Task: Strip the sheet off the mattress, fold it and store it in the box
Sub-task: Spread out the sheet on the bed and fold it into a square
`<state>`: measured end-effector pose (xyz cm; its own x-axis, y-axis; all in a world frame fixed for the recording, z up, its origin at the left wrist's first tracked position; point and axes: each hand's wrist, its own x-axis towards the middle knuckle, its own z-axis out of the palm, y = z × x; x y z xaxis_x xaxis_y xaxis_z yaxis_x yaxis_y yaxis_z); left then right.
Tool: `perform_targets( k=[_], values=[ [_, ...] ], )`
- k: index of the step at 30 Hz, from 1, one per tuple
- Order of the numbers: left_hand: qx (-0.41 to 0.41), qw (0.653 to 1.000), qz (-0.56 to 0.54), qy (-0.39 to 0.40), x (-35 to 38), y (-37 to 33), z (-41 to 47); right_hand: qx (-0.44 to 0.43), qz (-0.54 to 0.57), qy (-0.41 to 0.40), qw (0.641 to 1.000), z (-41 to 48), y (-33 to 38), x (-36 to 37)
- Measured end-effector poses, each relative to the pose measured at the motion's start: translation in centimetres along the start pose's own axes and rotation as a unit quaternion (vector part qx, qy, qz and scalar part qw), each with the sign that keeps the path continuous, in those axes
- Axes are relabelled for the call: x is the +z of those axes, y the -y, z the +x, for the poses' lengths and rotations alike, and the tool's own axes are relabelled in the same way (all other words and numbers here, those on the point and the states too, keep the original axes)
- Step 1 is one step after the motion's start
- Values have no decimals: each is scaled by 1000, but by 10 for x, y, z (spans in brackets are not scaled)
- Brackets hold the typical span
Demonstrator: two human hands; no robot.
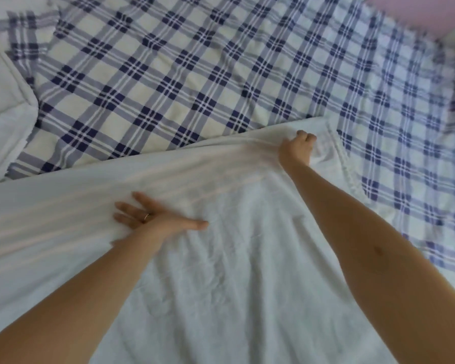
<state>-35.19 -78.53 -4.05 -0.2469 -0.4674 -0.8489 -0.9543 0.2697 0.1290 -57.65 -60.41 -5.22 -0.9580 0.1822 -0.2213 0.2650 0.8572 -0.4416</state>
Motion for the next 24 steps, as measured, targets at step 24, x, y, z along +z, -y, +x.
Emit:
perform_targets(
  k=[24],
  values=[
    [-69, 997, 21, -3, 11, -29, 9, 38, -39, -9, 998, 93, -2, -28]
  ],
)
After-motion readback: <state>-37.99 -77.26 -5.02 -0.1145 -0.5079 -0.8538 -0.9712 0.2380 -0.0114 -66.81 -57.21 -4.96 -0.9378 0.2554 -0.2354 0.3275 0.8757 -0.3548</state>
